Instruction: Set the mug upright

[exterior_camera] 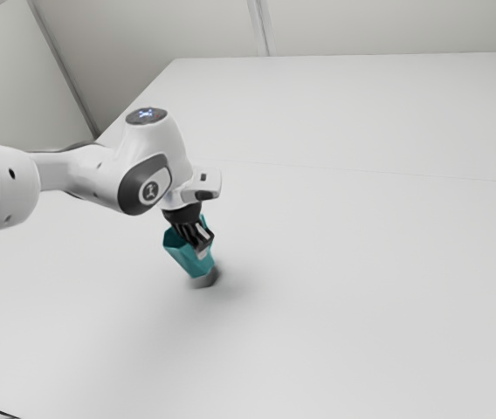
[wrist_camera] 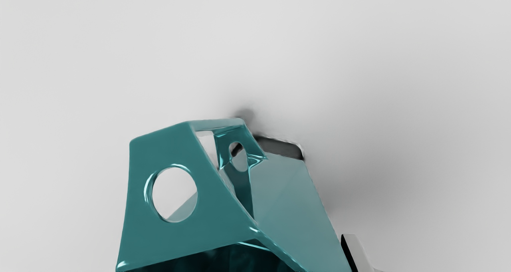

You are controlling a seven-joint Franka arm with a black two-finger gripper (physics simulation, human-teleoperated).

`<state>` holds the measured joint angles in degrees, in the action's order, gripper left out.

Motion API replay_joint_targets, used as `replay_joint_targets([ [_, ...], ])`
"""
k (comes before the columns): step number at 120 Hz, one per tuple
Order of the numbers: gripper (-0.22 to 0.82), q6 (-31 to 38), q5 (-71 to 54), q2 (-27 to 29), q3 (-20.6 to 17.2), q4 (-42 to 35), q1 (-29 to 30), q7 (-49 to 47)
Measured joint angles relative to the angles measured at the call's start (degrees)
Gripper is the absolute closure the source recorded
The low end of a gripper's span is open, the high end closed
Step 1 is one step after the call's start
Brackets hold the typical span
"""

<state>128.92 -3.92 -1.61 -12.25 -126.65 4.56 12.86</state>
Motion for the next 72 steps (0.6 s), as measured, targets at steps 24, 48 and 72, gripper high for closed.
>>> replay_joint_targets([
  [24, 0.78, 1.39, -0.95, -1.44, 0.02, -0.48, -0.39, -5.23],
  [48, 0.71, 2.74, -1.2, -2.04, 0.04, -1.05, -0.69, -8.85],
  [72, 0.31, 3.25, -0.69, -1.87, 0.04, -1.49, -0.52, -10.74],
])
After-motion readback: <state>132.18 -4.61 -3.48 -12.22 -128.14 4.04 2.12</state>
